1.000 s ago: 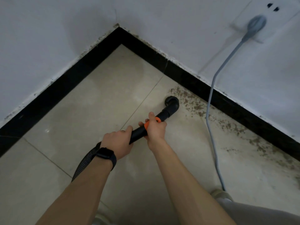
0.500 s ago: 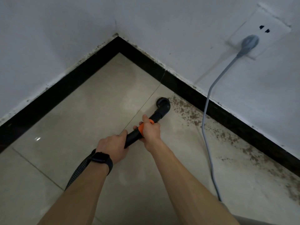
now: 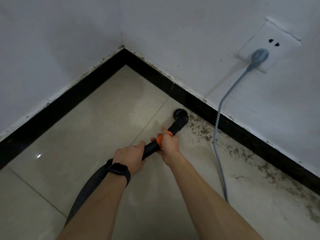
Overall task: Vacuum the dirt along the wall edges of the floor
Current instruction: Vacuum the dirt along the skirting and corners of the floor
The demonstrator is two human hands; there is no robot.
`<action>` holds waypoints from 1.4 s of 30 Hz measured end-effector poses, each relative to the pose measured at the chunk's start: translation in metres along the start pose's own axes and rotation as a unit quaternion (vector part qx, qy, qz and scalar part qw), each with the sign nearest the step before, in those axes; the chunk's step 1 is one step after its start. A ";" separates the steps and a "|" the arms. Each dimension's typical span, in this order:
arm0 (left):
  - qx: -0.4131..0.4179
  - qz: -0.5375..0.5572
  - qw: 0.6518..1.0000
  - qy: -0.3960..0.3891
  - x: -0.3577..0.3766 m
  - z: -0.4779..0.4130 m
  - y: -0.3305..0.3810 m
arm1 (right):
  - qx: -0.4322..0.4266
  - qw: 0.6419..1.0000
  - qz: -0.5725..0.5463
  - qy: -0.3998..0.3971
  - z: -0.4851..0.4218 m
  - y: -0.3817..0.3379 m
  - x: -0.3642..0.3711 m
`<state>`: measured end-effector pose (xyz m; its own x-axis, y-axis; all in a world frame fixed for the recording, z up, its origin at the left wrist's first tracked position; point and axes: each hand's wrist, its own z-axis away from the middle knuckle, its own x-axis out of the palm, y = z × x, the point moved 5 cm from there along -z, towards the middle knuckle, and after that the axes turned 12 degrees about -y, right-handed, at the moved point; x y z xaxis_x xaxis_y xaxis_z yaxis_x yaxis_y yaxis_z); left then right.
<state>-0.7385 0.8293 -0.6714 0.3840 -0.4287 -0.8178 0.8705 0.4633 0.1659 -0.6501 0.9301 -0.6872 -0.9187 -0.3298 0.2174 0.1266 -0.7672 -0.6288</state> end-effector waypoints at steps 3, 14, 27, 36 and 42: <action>0.005 -0.010 1.000 0.004 -0.004 -0.006 0.008 | 0.000 1.000 -0.006 0.003 -0.004 -0.006 -0.007; 0.009 -0.010 1.000 0.001 -0.003 -0.032 0.025 | -0.010 1.000 -0.008 0.005 -0.025 -0.018 -0.027; -0.019 0.110 0.994 0.005 0.000 -0.041 -0.019 | -0.007 1.000 0.005 -0.022 -0.043 -0.021 0.018; 0.046 0.072 0.995 -0.049 0.003 -0.035 -0.001 | -0.018 0.999 -0.038 0.018 -0.026 -0.001 -0.012; 0.061 0.074 0.993 -0.068 0.003 -0.023 -0.004 | -0.006 0.996 -0.084 0.016 -0.010 0.008 -0.016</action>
<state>-0.7483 0.8438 -0.6872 0.5408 -0.4686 -0.6985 0.8295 0.4350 0.3504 -0.6379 0.9347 -0.7034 -0.9377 -0.1803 0.2970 -0.0341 -0.8028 -0.5953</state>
